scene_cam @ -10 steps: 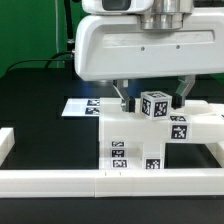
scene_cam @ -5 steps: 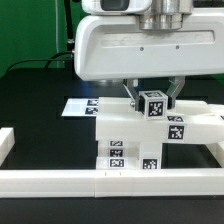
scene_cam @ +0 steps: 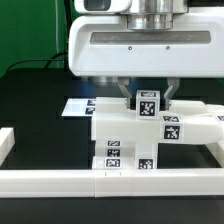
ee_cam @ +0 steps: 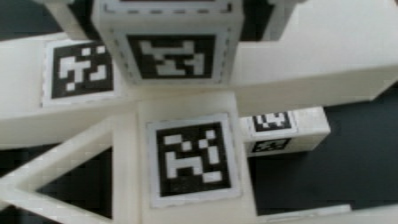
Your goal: Assemble chair
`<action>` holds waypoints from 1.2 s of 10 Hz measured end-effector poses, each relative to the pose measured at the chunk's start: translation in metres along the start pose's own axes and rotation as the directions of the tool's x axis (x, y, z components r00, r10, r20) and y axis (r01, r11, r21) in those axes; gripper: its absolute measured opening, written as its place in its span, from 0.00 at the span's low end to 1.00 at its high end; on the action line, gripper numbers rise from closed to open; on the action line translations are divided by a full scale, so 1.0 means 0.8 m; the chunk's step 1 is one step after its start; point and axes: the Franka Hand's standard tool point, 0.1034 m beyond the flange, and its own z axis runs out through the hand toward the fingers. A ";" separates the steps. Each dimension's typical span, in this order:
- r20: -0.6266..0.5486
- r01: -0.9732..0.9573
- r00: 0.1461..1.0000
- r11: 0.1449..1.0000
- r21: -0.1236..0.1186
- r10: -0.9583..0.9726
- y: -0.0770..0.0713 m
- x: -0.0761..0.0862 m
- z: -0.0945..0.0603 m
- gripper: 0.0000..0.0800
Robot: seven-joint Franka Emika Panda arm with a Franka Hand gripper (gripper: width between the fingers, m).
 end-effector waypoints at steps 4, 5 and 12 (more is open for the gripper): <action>-0.009 -0.431 0.902 0.902 0.030 0.431 -0.001 0.001 0.000 0.34; -0.004 -0.495 0.868 0.868 0.029 0.496 -0.002 0.001 0.000 0.34; 0.018 -0.503 0.864 0.864 0.016 0.503 -0.009 0.003 -0.008 0.61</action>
Offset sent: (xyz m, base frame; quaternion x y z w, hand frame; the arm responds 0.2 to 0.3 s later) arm -0.0047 -0.0018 -0.0067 -0.0359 -0.0042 0.2216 0.9745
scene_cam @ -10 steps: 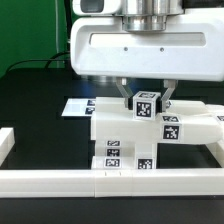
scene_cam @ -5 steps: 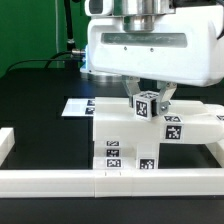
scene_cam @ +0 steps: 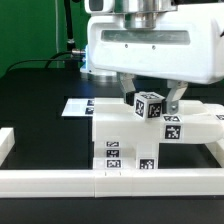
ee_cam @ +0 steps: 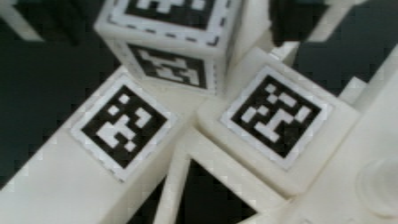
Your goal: Assemble chair
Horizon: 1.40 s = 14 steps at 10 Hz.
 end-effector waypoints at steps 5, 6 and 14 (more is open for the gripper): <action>-0.007 0.500 0.866 0.866 -0.017 -0.500 0.001 0.004 -0.001 0.81; -0.006 0.589 0.808 0.808 -0.028 -0.589 0.001 0.004 -0.001 0.81; 0.008 0.889 0.457 0.456 -0.045 -0.889 0.002 0.005 0.002 0.49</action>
Offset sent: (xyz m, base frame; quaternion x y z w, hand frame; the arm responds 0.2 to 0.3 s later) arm 0.0000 0.0000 0.0000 0.0000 0.0000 -0.1938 0.9810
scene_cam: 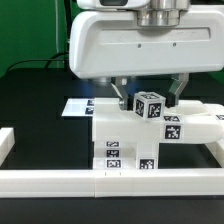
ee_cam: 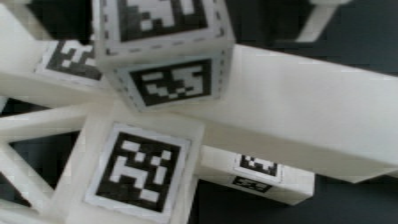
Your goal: Assemble chair
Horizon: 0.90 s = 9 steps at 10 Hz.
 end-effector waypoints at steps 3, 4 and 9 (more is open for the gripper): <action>0.000 -0.026 1.000 1.000 0.001 0.026 0.000 0.000 0.000 0.36; -0.001 -0.055 0.999 0.999 0.003 0.055 0.000 0.000 0.000 0.36; 0.004 -0.559 0.829 0.829 0.011 0.559 0.001 -0.001 0.000 0.36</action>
Offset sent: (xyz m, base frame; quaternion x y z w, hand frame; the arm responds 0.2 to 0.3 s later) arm 0.0000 0.0000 0.0000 0.0000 0.0000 0.0000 1.0000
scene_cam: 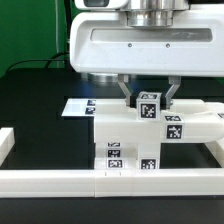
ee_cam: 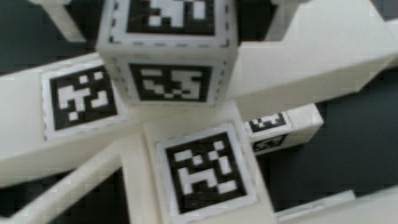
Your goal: Assemble chair
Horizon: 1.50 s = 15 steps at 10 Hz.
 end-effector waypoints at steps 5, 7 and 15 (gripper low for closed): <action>0.001 -0.453 0.891 0.891 0.000 0.453 0.002 0.000 -0.001 0.36; 0.001 -0.485 0.874 0.874 0.000 0.485 0.002 0.000 -0.001 0.36; -0.002 0.013 1.000 1.000 -0.008 -0.013 0.000 0.001 -0.001 0.81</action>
Offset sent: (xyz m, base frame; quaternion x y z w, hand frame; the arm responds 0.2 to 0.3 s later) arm -0.0054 -0.0122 -0.0121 -0.0389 -0.0172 0.2638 0.9636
